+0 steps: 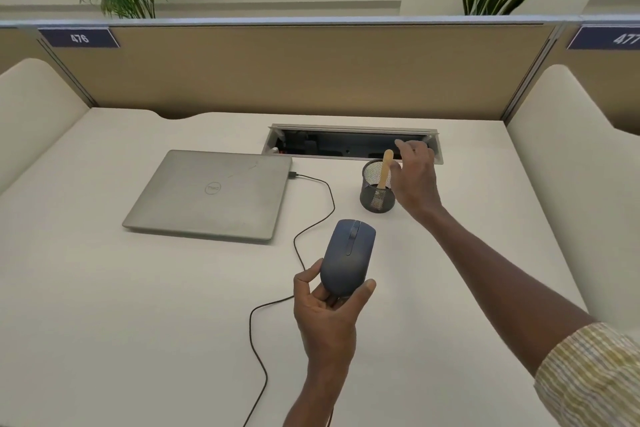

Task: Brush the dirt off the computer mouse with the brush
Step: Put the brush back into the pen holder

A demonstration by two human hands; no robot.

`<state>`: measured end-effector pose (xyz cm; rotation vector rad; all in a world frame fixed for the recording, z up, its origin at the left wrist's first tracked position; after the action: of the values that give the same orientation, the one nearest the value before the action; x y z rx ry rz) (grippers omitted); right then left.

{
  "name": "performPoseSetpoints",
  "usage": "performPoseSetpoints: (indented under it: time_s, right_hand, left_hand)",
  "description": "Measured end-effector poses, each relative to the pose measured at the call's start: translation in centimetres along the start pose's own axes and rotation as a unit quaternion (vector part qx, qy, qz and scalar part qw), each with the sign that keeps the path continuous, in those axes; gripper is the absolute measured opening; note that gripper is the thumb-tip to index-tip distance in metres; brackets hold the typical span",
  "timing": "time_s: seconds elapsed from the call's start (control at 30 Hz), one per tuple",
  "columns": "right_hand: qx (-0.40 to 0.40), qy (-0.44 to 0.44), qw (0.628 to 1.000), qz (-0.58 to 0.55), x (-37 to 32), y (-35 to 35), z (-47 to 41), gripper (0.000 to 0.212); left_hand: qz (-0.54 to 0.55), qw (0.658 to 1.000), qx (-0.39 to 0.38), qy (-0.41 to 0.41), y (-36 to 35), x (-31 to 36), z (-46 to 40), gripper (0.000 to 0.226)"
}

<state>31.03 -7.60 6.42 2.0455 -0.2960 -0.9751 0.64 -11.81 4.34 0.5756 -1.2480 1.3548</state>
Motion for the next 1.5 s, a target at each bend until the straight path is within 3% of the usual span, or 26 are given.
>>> performPoseSetpoints:
  time_s: [0.17,0.43,0.57,0.73,0.93,1.23,1.5]
  right_hand:
    - [0.049,0.019,0.990,-0.134,-4.2,4.1,7.1,0.020]
    - [-0.122,-0.127,0.951,-0.254,-6.6,5.3,17.9,0.030]
    - [-0.160,-0.157,0.930,-0.290,-6.6,4.3,19.6,0.039]
    - [-0.159,-0.191,0.924,-0.289,-5.1,3.8,20.8,0.041]
    - [-0.183,-0.246,0.901,-0.306,-2.4,3.2,22.6,0.041]
    - [-0.194,-0.286,0.897,-0.277,-0.1,2.2,25.0,0.036]
    - [-0.200,-0.279,0.914,-0.217,1.3,1.0,26.1,0.016]
  left_hand:
    - [-0.012,1.000,0.010,-0.005,0.4,-0.2,0.0,0.067]
    - [-0.008,1.000,0.017,-0.016,0.8,-1.1,-0.2,0.067]
    - [-0.025,0.999,0.008,-0.021,0.9,-2.0,0.0,0.068]
    - [-0.060,0.997,-0.049,0.003,1.5,-3.6,0.3,0.060]
    - [-0.112,0.991,-0.068,0.027,3.4,-5.9,0.5,0.023]
    - [-0.164,0.975,-0.131,0.067,3.7,-9.5,0.9,0.024]
    - [-0.168,0.954,-0.230,0.090,2.5,-10.8,0.9,0.030]
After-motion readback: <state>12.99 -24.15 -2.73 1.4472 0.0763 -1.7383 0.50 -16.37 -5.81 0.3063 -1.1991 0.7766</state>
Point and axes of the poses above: each hand's wrist, its own z-axis away from the middle knuckle, its own y-axis out of the back of the hand, x = y × z, the point moved 7 cm from there along -z, towards the middle knuckle
